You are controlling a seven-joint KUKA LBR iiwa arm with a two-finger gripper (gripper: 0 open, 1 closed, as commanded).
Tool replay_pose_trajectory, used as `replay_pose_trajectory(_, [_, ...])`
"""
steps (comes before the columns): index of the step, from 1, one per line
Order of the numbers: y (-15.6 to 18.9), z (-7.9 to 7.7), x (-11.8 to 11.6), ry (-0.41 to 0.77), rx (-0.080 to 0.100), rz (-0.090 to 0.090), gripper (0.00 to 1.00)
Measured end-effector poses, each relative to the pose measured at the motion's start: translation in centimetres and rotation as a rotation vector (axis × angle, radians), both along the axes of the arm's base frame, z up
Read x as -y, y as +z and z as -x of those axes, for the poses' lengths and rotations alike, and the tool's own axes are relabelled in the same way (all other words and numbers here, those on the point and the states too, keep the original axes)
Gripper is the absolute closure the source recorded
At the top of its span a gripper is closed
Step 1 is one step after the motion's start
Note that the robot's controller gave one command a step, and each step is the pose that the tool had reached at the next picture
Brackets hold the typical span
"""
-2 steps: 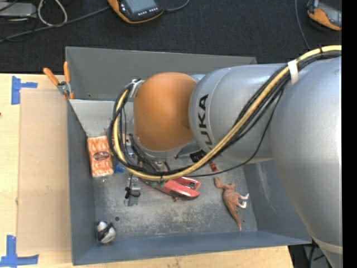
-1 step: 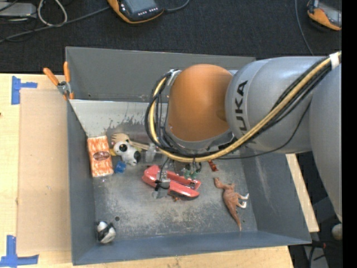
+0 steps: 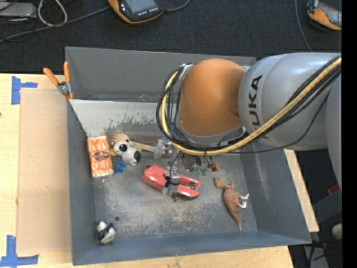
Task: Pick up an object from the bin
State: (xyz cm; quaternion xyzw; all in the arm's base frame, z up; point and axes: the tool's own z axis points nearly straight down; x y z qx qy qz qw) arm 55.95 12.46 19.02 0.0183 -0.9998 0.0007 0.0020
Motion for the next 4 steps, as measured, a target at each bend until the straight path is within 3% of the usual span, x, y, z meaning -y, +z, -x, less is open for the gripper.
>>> replay_pose_trajectory(1, [-4.9,-0.8,3.6,0.0,0.005,-0.004,0.0])
replay_pose_trajectory(2, [-12.0,-3.4,7.2,0.076,0.013,-0.008,1.0])
replay_pose_trajectory(3, [-12.0,-3.4,7.2,0.075,0.013,-0.009,1.0])
replay_pose_trajectory(4, [-5.7,-4.0,7.5,0.087,0.004,-0.008,1.0])
